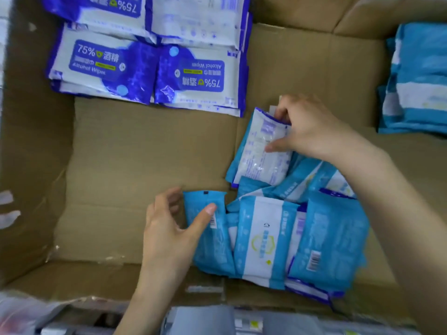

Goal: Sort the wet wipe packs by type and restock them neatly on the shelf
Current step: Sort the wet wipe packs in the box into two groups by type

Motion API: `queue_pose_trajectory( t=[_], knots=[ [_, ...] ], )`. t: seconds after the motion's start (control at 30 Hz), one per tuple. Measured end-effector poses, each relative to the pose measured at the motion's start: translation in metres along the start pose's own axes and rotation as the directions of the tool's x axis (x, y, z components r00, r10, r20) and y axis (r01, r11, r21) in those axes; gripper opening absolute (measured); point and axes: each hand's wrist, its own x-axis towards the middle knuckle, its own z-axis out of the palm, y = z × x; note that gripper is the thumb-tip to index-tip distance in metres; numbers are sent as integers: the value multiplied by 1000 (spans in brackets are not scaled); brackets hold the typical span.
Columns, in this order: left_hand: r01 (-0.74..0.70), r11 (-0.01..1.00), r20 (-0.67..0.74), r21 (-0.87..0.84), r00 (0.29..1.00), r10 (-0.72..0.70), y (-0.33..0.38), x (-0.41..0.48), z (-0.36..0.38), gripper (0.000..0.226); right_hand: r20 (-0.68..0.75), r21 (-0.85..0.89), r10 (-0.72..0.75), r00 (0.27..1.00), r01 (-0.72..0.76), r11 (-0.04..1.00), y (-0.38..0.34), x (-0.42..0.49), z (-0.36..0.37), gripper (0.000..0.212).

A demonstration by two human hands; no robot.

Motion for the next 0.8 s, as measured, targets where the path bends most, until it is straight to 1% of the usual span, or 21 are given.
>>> queue_pose_trajectory(
  t=[0.07, 0.13, 0.17, 0.23, 0.3, 0.37, 0.4, 0.43, 0.47, 0.5, 0.53, 0.57, 0.6, 0.63, 0.67, 0.73, 0.8],
  knots=[
    [84, 992, 6, -95, 996, -84, -6, -10, 8, 86, -100, -71, -30, 995, 23, 997, 0, -8, 3, 56],
    [120, 986, 6, -119, 993, -120, -8, -16, 16, 83, -192, -111, -91, 977, 70, 991, 1, -17, 5, 59],
    [128, 986, -10, -103, 991, -130, -6, -18, 20, 78, -198, -110, -106, 975, 85, 990, 2, -22, 6, 61],
    [164, 986, -40, -42, 985, -165, -3, -19, 24, 68, -160, -113, -118, 980, 100, 989, 5, -28, 3, 61],
    [235, 972, -37, -15, 971, -235, -2, -18, 26, 64, -186, -98, -172, 967, 156, 983, 8, -33, -4, 50],
    [286, 948, 28, -138, 958, -285, -2, -17, 25, 69, -221, -6, -245, 944, 250, 968, 5, -41, -11, 36],
    [293, 937, 28, -190, 956, -293, -3, -18, 25, 73, -186, 60, -273, 944, 289, 956, 3, -47, -13, 31],
    [282, 937, 4, -206, 958, -287, -5, -19, 25, 73, -112, 129, -295, 949, 309, 942, 2, -54, -13, 28],
    [253, 947, -32, -200, 964, -264, -6, -21, 25, 70, -10, 183, -313, 950, 310, 933, 0, -62, -11, 28],
    [222, 957, -70, -188, 969, -238, -7, -23, 24, 64, 97, 196, -324, 941, 301, 933, -1, -70, -5, 32],
    [193, 961, -97, -200, 972, -216, -7, -25, 23, 57, 191, 142, -330, 925, 307, 941, -1, -78, 3, 38],
    [175, 954, -108, -243, 973, -206, -8, -28, 22, 49, 255, 41, -334, 908, 334, 942, -1, -84, 13, 45],
    [161, 939, -105, -304, 974, -200, -8, -30, 21, 41, 282, -70, -339, 897, 372, 926, -1, -89, 21, 52],
    [142, 922, -97, -360, 977, -189, -9, -33, 21, 31, 275, -159, -360, 892, 411, 898, 0, -92, 28, 57],
    [122, 913, -101, -390, 979, -175, -9, -36, 22, 22, 254, -199, -382, 888, 435, 878, 0, -92, 33, 59],
    [86, 912, -116, -402, 983, -143, -5, -41, 21, 13, 222, -177, -401, 889, 441, 880, 0, -91, 36, 56],
    [62, 906, -129, -420, 983, -127, 0, -43, 20, 9, 234, -107, -403, 884, 436, 894, 1, -91, 35, 52]
  ],
)
